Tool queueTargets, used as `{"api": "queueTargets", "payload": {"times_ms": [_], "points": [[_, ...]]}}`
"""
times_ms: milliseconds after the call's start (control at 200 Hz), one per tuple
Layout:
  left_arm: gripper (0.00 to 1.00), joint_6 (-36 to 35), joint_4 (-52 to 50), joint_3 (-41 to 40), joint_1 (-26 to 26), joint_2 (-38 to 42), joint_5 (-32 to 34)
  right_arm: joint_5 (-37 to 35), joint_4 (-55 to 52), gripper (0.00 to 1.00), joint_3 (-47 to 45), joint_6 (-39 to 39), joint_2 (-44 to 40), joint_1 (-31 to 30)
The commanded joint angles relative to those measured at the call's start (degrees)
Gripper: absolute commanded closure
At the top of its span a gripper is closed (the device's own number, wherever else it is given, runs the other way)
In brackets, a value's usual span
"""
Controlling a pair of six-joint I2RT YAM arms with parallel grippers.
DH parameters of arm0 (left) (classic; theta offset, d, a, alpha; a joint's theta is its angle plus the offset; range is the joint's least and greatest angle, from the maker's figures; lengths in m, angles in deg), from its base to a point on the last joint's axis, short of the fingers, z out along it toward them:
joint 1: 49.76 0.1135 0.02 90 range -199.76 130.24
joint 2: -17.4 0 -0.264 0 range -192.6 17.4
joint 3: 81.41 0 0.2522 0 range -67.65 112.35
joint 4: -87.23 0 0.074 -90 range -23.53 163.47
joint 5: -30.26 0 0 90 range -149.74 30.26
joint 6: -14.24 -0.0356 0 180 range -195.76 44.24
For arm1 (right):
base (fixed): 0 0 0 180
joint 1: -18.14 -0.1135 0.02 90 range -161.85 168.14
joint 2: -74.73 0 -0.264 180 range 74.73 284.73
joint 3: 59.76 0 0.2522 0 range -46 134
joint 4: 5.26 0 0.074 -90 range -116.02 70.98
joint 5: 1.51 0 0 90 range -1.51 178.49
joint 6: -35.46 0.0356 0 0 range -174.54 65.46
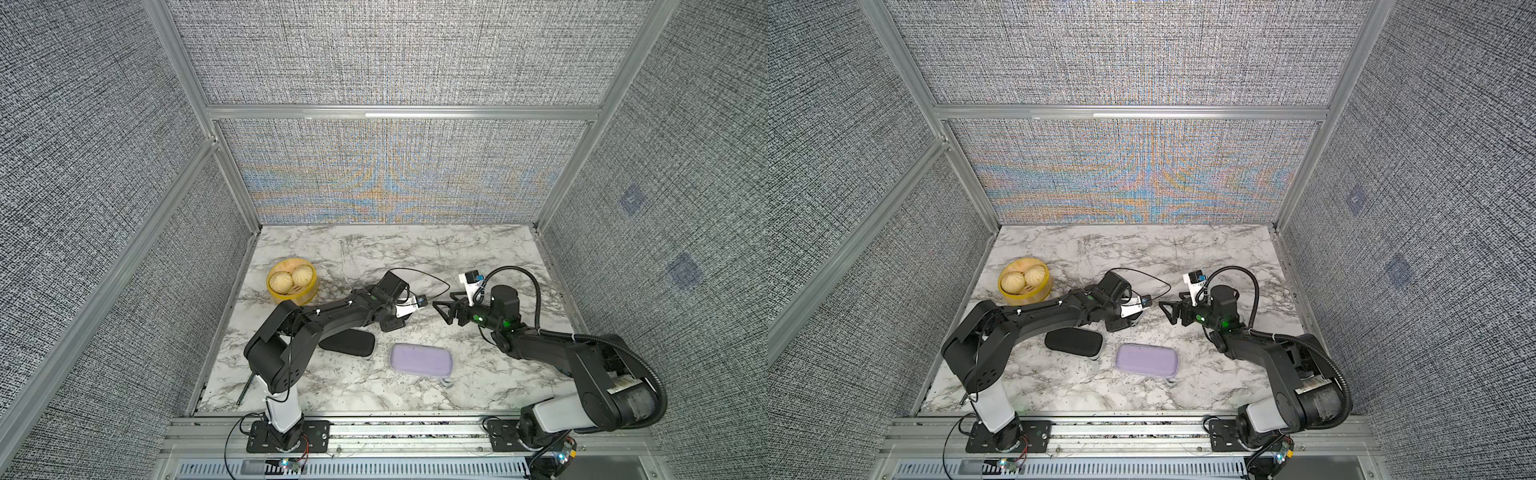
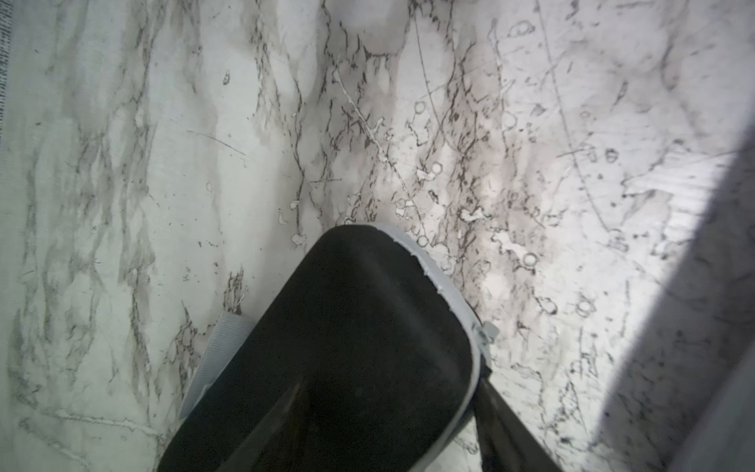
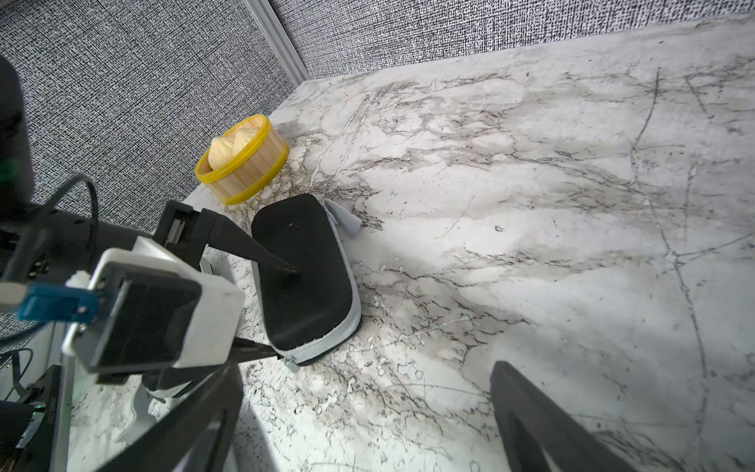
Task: Put umbrellas into zippered umbrella sleeves
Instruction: Adjust the umbrella sleeve at the center of the board.
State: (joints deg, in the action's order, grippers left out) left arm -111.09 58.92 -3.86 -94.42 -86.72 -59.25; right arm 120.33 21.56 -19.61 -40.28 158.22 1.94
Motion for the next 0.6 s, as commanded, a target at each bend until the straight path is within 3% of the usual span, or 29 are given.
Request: {"api": "queueTargets", "payload": {"times_ms": [0, 175, 290, 500, 591], "points": [[0.4, 0.2, -3.0, 0.63, -0.49, -2.19, 4.84, 1.06, 1.36, 0.04, 0.24, 0.41, -0.04, -0.05], [0.4, 0.64, -2.4, -0.59, -1.21, -2.3, 8.1, 1.44, 1.67, 0.04, -0.11, 0.83, 0.08, -0.18], [0.65, -0.08, -4.04, 1.78, -1.89, -5.31, 9.11, 1.81, 2.44, 0.05, -0.72, 1.2, 0.27, -0.25], [0.67, 0.79, -5.69, 4.95, -3.06, -8.91, 13.46, 1.69, 3.28, 0.06, -2.59, 1.95, 0.06, -0.31], [0.81, 1.06, -4.68, 4.77, -3.06, -8.58, 14.53, 1.57, 3.38, 0.1, -2.93, 2.1, 0.98, -0.35]]}}
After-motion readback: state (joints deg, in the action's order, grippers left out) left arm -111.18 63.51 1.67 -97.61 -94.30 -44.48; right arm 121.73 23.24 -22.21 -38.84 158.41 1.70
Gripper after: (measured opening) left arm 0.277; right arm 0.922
